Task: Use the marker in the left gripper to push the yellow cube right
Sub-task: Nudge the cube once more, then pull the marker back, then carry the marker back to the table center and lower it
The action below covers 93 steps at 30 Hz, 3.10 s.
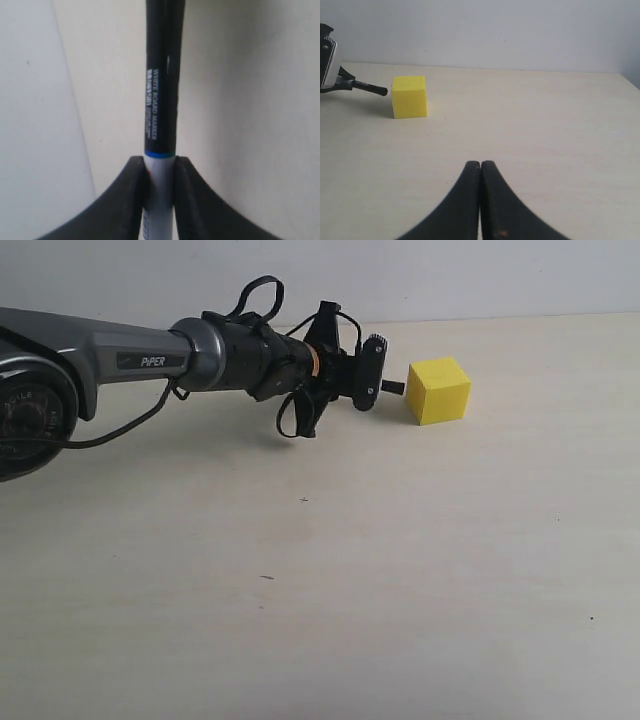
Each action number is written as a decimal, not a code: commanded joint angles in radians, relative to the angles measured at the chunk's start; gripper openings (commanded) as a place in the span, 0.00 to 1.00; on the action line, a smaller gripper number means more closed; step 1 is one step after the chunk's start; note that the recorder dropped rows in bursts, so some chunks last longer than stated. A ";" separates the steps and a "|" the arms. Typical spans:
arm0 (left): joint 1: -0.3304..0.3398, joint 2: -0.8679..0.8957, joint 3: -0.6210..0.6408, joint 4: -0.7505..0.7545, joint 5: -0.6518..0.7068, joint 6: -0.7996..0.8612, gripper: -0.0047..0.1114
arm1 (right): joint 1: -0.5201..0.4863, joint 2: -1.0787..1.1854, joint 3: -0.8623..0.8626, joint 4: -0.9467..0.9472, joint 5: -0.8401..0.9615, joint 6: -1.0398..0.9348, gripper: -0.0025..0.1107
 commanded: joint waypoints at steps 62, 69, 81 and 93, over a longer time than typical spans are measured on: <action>0.134 0.027 -0.159 -0.076 -0.032 -0.283 0.04 | -0.006 -0.006 0.005 -0.003 -0.009 0.005 0.02; 0.132 -0.082 -0.159 -0.113 0.418 -0.470 0.04 | -0.006 -0.006 0.005 -0.003 -0.009 0.005 0.02; 0.130 -0.193 -0.161 -0.296 1.104 -0.991 0.04 | -0.006 -0.006 0.005 -0.003 -0.009 0.005 0.02; -0.063 -0.245 -0.053 -0.471 1.104 -1.326 0.04 | -0.006 -0.006 0.005 -0.003 -0.009 0.005 0.02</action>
